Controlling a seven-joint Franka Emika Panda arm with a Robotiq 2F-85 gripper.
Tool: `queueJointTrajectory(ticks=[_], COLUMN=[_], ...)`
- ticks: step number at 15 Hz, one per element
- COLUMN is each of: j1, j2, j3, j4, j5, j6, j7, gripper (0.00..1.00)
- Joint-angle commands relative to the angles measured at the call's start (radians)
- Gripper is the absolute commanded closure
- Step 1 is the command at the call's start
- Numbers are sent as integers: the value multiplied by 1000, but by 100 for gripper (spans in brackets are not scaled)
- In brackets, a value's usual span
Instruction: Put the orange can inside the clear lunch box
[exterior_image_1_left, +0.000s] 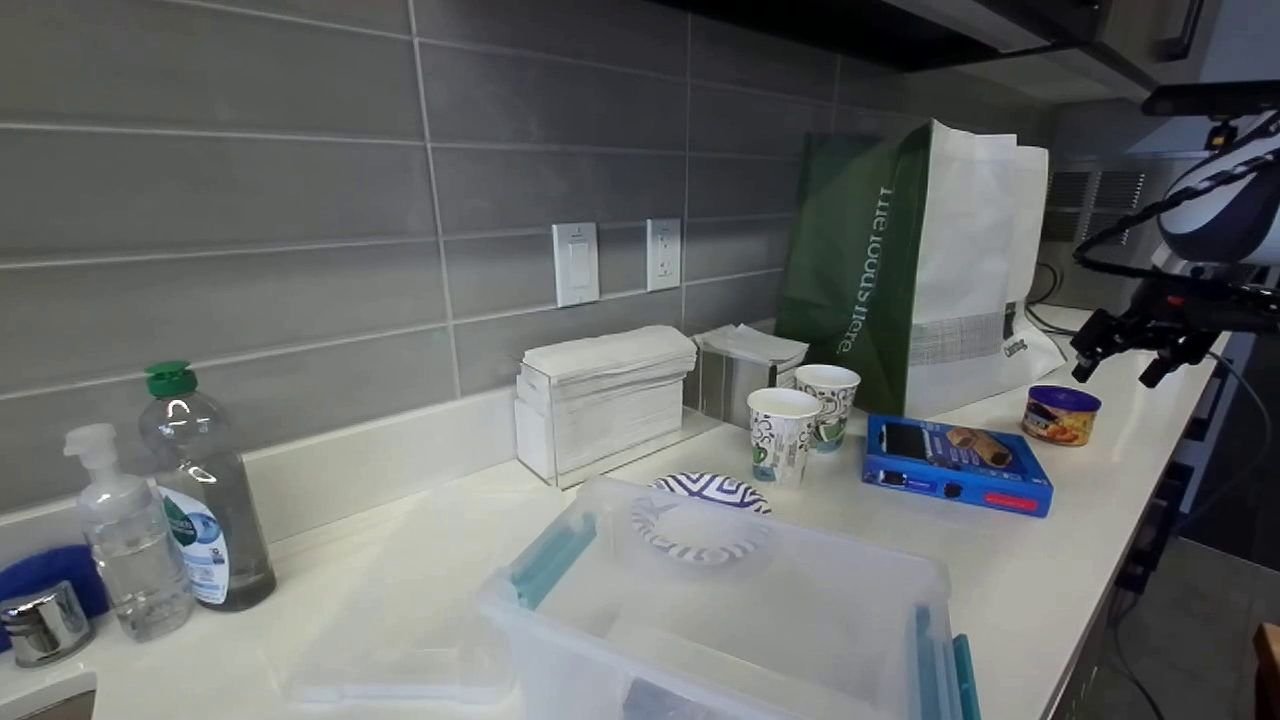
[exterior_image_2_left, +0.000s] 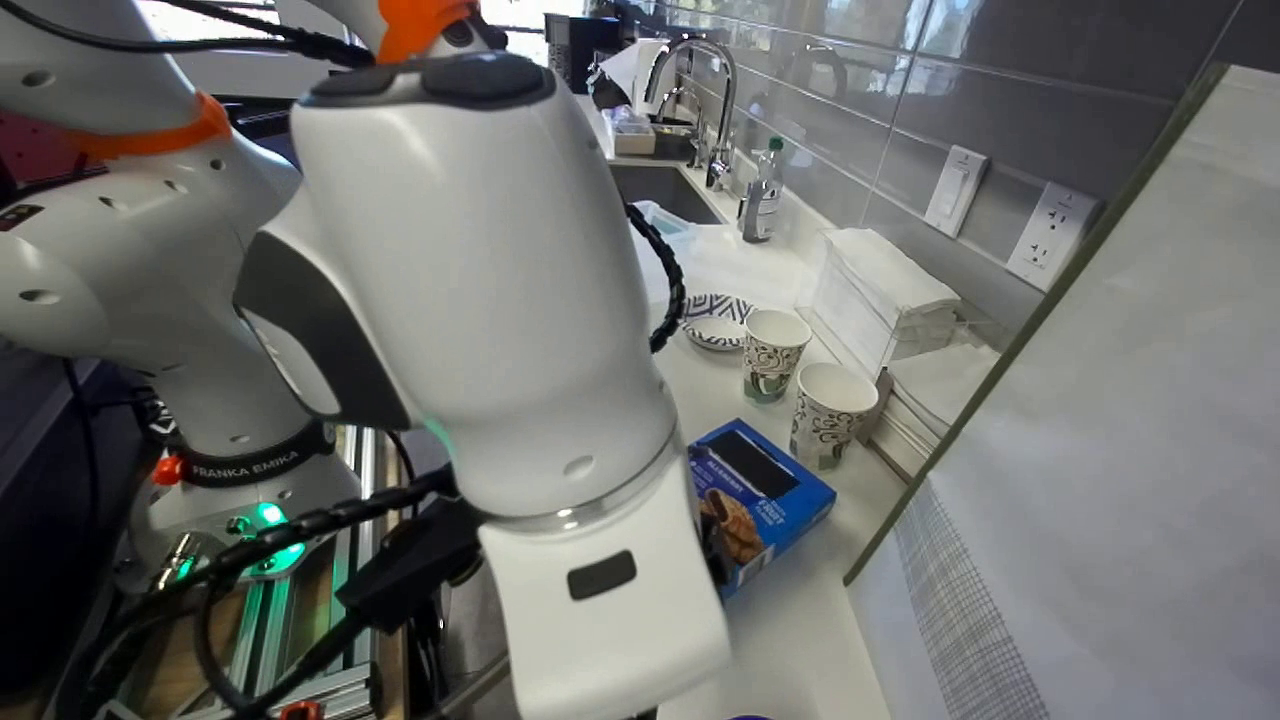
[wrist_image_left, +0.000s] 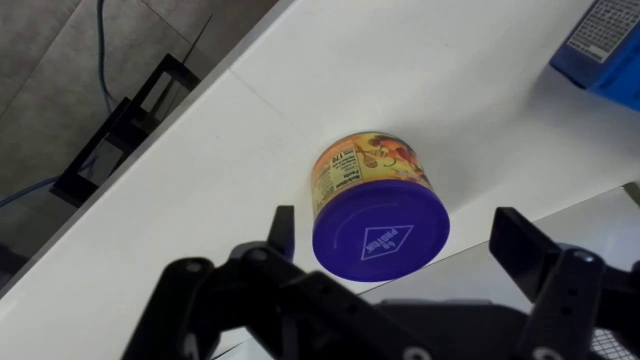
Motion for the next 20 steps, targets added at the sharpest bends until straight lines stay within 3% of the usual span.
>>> queueJointTrajectory(ticks=[1,5,12,20], j1=[59,86,65,53], j2=[113,206,353,391], j3=[-31,-23,2,42], j4=[72,137,233,277], j5=[122,248,354,427], j6=[18,29,17,-36], j7=[-60,-111,-148,-190], gripper=[0,0,0,0])
